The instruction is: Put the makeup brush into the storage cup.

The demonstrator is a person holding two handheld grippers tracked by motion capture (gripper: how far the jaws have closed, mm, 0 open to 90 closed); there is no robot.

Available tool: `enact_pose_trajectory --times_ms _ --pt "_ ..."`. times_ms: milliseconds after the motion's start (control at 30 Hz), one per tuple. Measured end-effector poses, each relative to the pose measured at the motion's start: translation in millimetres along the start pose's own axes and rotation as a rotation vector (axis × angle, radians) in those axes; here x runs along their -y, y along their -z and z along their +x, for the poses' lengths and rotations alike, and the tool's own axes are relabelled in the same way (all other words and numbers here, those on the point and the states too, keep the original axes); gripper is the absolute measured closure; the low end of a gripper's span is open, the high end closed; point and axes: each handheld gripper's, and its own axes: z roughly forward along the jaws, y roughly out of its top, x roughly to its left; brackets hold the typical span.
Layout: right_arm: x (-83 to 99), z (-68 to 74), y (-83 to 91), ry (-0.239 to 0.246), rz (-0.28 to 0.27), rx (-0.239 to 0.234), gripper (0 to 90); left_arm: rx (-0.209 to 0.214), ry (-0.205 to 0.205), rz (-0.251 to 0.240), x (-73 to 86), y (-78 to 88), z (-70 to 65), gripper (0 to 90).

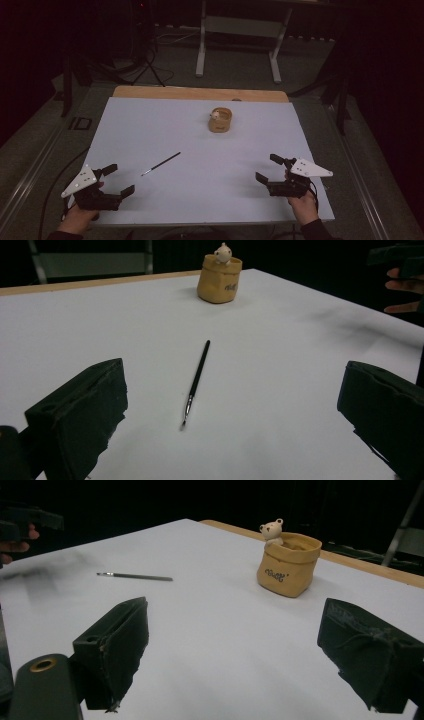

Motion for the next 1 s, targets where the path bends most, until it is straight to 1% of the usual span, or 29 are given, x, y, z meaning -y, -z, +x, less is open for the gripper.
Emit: enact_pose_trajectory --times_ms 167,200,233,300,367,433,467,500,567,633,667,700,733,767,833,867,933,1000 --pt "-0.2 0.0 -0.2 0.001 0.003 -0.008 12.9 0.009 0.002 -0.002 -0.2 0.1 -1.4 0.0" --pt "-0.5 0.3 -0.2 0.010 0.007 -0.005 12.9 0.006 0.006 -0.007 -0.8 0.6 -1.9 0.0" --pt "-1.4 1.3 0.2 0.019 0.004 -0.003 13.0 0.009 0.006 -0.010 -1.1 0.7 -2.4 0.0" --pt "-2.0 0.9 0.9 0.012 -0.006 0.001 13.1 0.008 0.009 -0.006 -1.1 0.4 -3.1 0.0" --pt "-2.0 0.5 1.5 0.012 -0.009 0.006 13.1 0.018 0.006 0.003 -2.1 -0.1 -4.9 0.0" --pt "-2.0 -0.1 1.5 0.006 -0.012 0.004 13.2 0.022 -0.009 0.022 -3.4 -1.0 -6.9 0.0" --pt "-2.1 0.1 1.3 0.006 -0.013 0.005 13.2 0.028 -0.019 0.032 -4.3 -1.0 -8.7 1.0" --pt "-2.4 0.5 0.9 0.008 -0.014 0.002 13.2 0.028 -0.020 0.043 -5.2 -1.4 -9.6 2.4" --pt "-3.0 1.4 0.6 0.018 -0.013 0.001 13.3 0.040 -0.008 0.043 -8.6 -0.8 -11.5 2.4" --pt "-3.5 2.4 0.7 0.023 -0.019 0.000 13.3 0.037 0.003 0.041 -13.8 0.8 -13.1 2.2" --pt "-3.6 2.6 0.7 0.020 -0.023 -0.001 13.3 0.042 0.010 0.041 -17.1 1.4 -13.5 2.0" --pt "-3.7 2.7 0.5 0.021 -0.023 -0.002 13.3 0.039 0.028 0.052 -21.1 1.9 -13.4 1.9" --pt "-3.6 2.7 0.0 0.020 -0.024 -0.004 13.3 0.059 0.071 0.039 -25.4 2.8 -12.5 1.7" --pt "-3.5 2.6 -0.5 0.015 -0.024 -0.006 13.3 0.074 0.101 0.033 -28.5 3.5 -11.9 1.7" --pt "-3.7 2.7 -1.2 0.013 -0.024 -0.005 13.3 0.080 0.129 0.017 -32.6 4.7 -12.3 1.6" --pt "-3.8 3.0 -1.3 0.011 -0.025 -0.007 13.3 0.076 0.127 0.037 -35.1 4.5 -13.1 1.6" --pt "-4.1 3.4 -1.3 0.012 -0.028 -0.006 13.3 0.050 0.094 0.054 -38.2 4.0 -16.0 1.7" --pt "-4.2 3.5 -1.1 0.012 -0.027 -0.004 13.3 0.067 0.099 0.062 -41.6 3.8 -14.5 1.8"
